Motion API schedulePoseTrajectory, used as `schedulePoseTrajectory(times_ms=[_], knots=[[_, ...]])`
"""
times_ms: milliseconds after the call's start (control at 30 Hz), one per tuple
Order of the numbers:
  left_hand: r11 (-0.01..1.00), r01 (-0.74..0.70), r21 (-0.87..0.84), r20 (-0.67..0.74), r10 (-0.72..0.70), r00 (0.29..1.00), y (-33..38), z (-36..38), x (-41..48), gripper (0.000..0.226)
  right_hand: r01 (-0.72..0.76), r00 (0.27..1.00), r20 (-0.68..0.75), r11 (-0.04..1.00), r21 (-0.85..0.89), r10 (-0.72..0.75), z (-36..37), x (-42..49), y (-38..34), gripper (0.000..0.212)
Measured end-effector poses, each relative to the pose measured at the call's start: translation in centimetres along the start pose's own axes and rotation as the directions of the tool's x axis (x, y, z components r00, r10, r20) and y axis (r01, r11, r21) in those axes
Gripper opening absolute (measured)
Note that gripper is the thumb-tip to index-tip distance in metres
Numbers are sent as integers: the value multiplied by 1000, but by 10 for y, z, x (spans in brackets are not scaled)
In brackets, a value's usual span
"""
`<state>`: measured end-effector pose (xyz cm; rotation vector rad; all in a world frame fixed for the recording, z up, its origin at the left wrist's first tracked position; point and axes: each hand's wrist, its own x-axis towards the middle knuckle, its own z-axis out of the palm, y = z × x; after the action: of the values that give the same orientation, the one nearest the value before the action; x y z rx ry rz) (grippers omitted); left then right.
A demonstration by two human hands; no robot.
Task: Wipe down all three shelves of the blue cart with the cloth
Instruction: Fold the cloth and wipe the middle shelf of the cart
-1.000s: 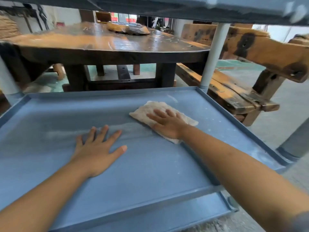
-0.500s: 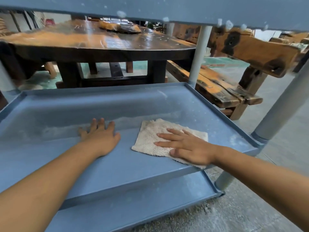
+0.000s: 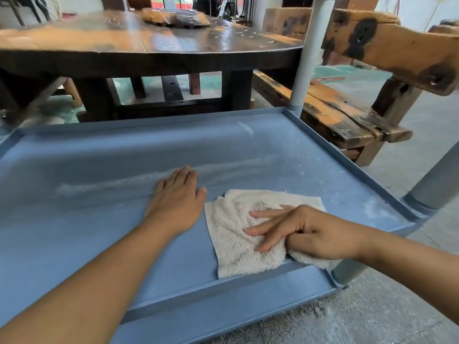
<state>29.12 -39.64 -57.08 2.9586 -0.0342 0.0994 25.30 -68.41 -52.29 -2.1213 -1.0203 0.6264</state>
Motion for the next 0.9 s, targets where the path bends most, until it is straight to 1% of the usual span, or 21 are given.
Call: schedulePoseTrajectory(times_ms=[33,100,167,233,300,367,433,500,567,633,767,900], knots=[[1000,-3,-4,10,3,1000,0,0,-1,60,21,1000,8,998,-53,-20,0,-1,0,54],[1000,11,8,30,-11,999,0,1,-1,63,72,996,62,970,-233,-59,-3,2,3,57],[1000,16,16,53,-16,998,0,2,0,66,115,990,126,898,-424,-67,-8,14,8,57],[1000,13,-15,74,-12,997,1,1,-3,70,119,989,140,836,-535,-51,-16,34,15,58],[998,16,-63,89,-10,996,2,0,-5,81,60,996,92,810,-583,-7,-27,62,23,59],[997,22,-71,77,-17,997,2,0,-6,92,-40,998,12,782,-622,61,-41,98,35,61],[999,17,-36,69,-15,998,2,3,-7,95,-141,989,-67,756,-639,128,-54,128,45,62],[1000,0,5,76,-1,997,1,5,-7,86,-214,977,-128,748,-629,172,-66,153,55,67],[999,-31,23,94,29,995,1,6,-7,74,-273,962,-180,746,-608,205,-79,171,65,79],[997,-67,38,108,62,992,0,6,-8,68,-323,946,-225,753,-574,235,-92,187,75,83],[994,-106,34,112,102,988,0,4,-12,66,-402,913,-296,749,-527,281,-114,210,97,80],[994,-108,23,114,104,988,1,1,-14,67,-477,875,-351,720,-504,334,-133,230,113,73]])
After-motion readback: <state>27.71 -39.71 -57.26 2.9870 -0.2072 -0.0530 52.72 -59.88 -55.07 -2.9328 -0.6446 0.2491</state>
